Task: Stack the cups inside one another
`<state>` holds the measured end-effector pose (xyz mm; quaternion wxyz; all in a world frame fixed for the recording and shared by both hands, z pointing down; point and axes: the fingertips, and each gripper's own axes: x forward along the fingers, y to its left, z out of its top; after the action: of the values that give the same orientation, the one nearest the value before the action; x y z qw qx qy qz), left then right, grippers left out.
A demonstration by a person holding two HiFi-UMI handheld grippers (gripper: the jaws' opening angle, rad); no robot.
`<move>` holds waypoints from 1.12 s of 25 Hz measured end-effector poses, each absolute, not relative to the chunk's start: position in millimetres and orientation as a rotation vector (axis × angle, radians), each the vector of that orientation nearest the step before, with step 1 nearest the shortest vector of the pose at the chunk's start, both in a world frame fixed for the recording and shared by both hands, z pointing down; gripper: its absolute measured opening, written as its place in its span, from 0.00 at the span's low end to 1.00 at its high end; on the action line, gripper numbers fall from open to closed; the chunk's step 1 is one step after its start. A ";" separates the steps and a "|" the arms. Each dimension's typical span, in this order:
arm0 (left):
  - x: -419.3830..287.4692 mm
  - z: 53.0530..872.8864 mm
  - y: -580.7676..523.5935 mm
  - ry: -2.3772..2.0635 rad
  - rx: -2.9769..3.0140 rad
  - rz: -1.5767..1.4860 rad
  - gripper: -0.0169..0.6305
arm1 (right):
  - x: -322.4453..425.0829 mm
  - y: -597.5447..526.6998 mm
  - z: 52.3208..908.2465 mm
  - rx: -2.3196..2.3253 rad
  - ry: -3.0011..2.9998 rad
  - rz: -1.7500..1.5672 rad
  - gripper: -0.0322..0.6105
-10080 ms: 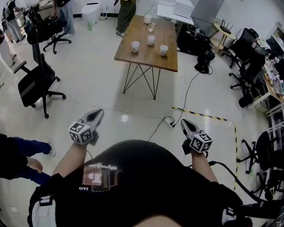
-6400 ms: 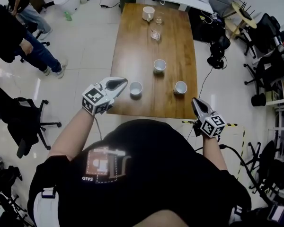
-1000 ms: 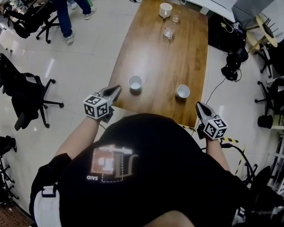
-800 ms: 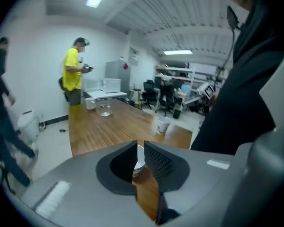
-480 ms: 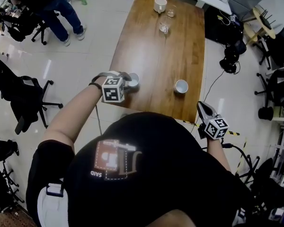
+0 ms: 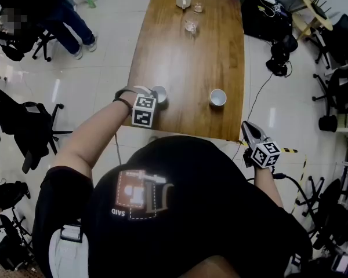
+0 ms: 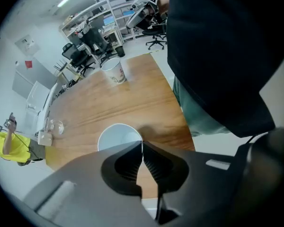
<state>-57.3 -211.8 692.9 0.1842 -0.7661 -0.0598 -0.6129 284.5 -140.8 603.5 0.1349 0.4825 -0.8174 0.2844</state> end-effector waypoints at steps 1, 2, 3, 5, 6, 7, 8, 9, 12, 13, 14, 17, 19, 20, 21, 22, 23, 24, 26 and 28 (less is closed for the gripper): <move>-54.7 690.4 -211.7 -0.176 -2.163 -1.724 0.04 | 286.5 -139.5 604.4 1.407 -2.367 0.827 0.07; -51.2 686.8 -212.1 -0.180 -2.170 -1.717 0.04 | 288.7 -138.1 605.3 1.416 -2.366 0.829 0.07; -46.6 682.0 -213.1 -0.178 -2.177 -1.707 0.04 | 290.8 -136.7 606.1 1.423 -2.366 0.832 0.07; -34.8 670.4 -217.6 -0.162 -2.193 -1.676 0.04 | 295.1 -134.0 607.3 1.436 -2.366 0.837 0.07; -28.1 664.4 -220.4 -0.155 -2.197 -1.659 0.04 | 297.2 -132.8 607.6 1.441 -2.366 0.838 0.07; -20.9 658.3 -223.2 -0.151 -2.197 -1.643 0.04 | 299.2 -131.7 607.6 1.445 -2.367 0.840 0.07; -13.4 651.8 -225.9 -0.150 -2.195 -1.626 0.04 | 301.4 -130.7 607.4 1.450 -2.367 0.840 0.07; -5.5 644.7 -228.3 -0.152 -2.189 -1.608 0.04 | 303.7 -129.7 607.1 1.458 -2.366 0.840 0.07; 19.6 622.8 -233.7 -0.172 -2.167 -1.551 0.04 | 310.9 -126.8 604.6 1.485 -2.364 0.837 0.07; 27.4 617.1 -234.5 -0.183 -2.160 -1.535 0.04 | 313.0 -125.7 603.8 1.492 -2.363 0.837 0.07; 34.5 612.5 -234.7 -0.195 -2.155 -1.522 0.04 | 315.1 -124.6 603.4 1.499 -2.363 0.837 0.07; 50.1 606.9 -233.0 -0.239 -2.142 -1.508 0.04 | 320.7 -121.5 602.9 1.511 -2.362 0.843 0.07; 51.3 608.1 -233.4 -0.261 -2.121 -1.523 0.04 | 323.2 -119.9 602.5 1.519 -2.361 0.845 0.07; 49.0 608.5 -235.1 -0.263 -2.112 -1.534 0.04 | 324.4 -119.2 602.5 1.525 -2.360 0.845 0.07; 45.5 608.3 -237.6 -0.258 -2.107 -1.546 0.04 | 325.6 -118.4 602.5 1.531 -2.358 0.845 0.07; 41.4 607.6 -240.5 -0.248 -2.106 -1.558 0.04 | 326.8 -117.6 602.6 1.536 -2.356 0.845 0.07; 37.0 607.0 -243.1 -0.238 -2.108 -1.571 0.04 | 328.2 -116.8 602.9 1.541 -2.353 0.846 0.07; 32.4 607.2 -244.8 -0.232 -2.107 -1.588 0.04 | 329.7 -116.0 603.5 1.545 -2.351 0.848 0.07; 23.2 612.2 -244.0 -0.244 -2.093 -1.627 0.04 | 331.7 -113.7 605.0 1.549 -2.347 0.851 0.07; 16.7 623.3 -238.8 -0.272 -2.073 -1.663 0.04 | 331.4 -111.2 605.5 1.548 -2.343 0.853 0.07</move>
<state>16.7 -238.8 623.3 0.2327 -0.7546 -0.0991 -0.6054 331.4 -111.2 605.5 0.1033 0.5248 -0.7940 0.2890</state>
